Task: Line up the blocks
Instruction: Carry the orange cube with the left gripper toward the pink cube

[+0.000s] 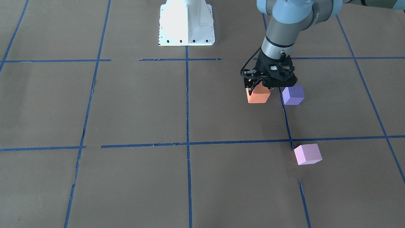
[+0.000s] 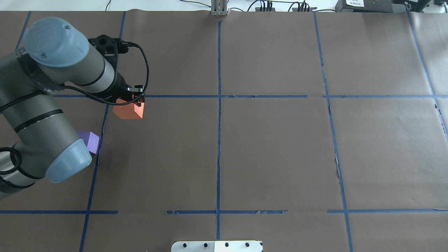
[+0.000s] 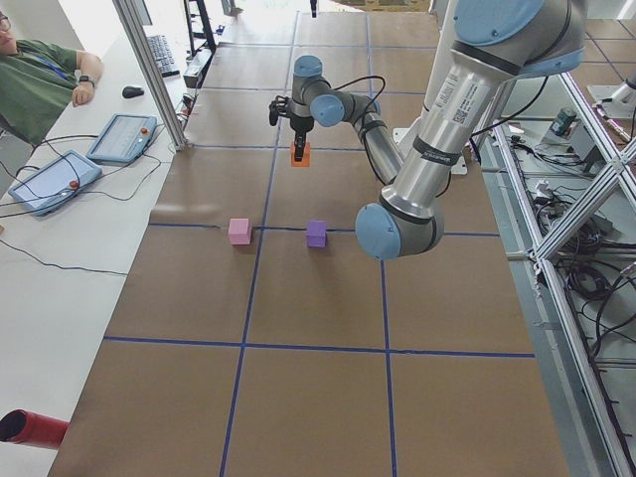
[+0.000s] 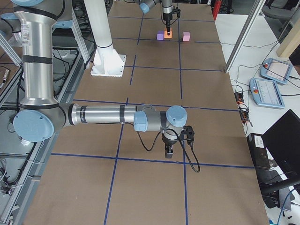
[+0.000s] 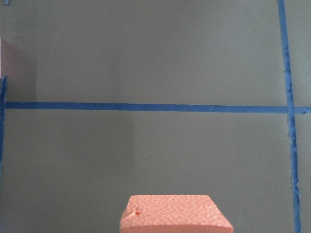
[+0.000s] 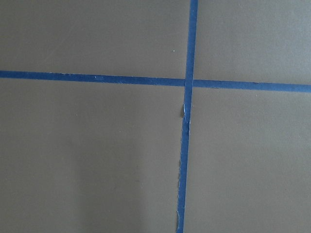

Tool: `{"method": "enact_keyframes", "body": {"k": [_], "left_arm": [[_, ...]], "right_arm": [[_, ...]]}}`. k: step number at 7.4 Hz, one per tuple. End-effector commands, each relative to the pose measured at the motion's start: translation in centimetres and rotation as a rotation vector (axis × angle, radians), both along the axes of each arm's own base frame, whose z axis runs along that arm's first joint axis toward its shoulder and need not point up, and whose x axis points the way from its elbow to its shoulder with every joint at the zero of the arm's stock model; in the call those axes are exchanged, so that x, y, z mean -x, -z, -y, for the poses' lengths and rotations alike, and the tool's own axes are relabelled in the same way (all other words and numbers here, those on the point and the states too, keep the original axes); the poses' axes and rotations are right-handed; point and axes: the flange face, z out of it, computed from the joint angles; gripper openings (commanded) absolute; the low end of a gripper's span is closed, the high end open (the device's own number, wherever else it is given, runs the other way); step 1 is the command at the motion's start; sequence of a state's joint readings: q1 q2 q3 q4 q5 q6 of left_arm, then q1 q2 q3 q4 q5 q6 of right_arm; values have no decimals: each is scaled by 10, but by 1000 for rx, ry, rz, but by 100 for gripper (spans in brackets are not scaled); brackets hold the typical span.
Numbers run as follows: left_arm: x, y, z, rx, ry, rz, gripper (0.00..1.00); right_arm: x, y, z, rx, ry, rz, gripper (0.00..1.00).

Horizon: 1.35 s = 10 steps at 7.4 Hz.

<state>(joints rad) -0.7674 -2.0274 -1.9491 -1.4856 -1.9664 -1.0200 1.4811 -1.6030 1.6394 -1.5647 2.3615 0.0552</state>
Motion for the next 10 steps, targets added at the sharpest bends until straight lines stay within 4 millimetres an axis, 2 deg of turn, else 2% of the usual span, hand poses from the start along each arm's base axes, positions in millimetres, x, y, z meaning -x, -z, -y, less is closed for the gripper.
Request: {"method": "enact_keyframes", "body": {"k": [1,2,3,4,6,8,10], "left_arm": [[15,-41,25,-12,-2,0,0],[6,-65,43,-13,6,-1,0],[-1,-83,52,-4,5,13,0],[3,-88,56,-18,-7,28,0],[-3,-116,65,19,-19,69,0],[5,-140,86,16,-40,113,0],[16,-165,97,56,-109,92,0]], "right_arm": [[0,-1,0,1,1,-1,100],[0,1,1,-2,-1,1,100],[0,0,0,0,-1,1,100],[0,0,0,0,-1,1,100],[0,1,1,-2,-1,0,100],[0,0,0,0,-1,-1,100],[0,0,0,0,1,1,100]]}}
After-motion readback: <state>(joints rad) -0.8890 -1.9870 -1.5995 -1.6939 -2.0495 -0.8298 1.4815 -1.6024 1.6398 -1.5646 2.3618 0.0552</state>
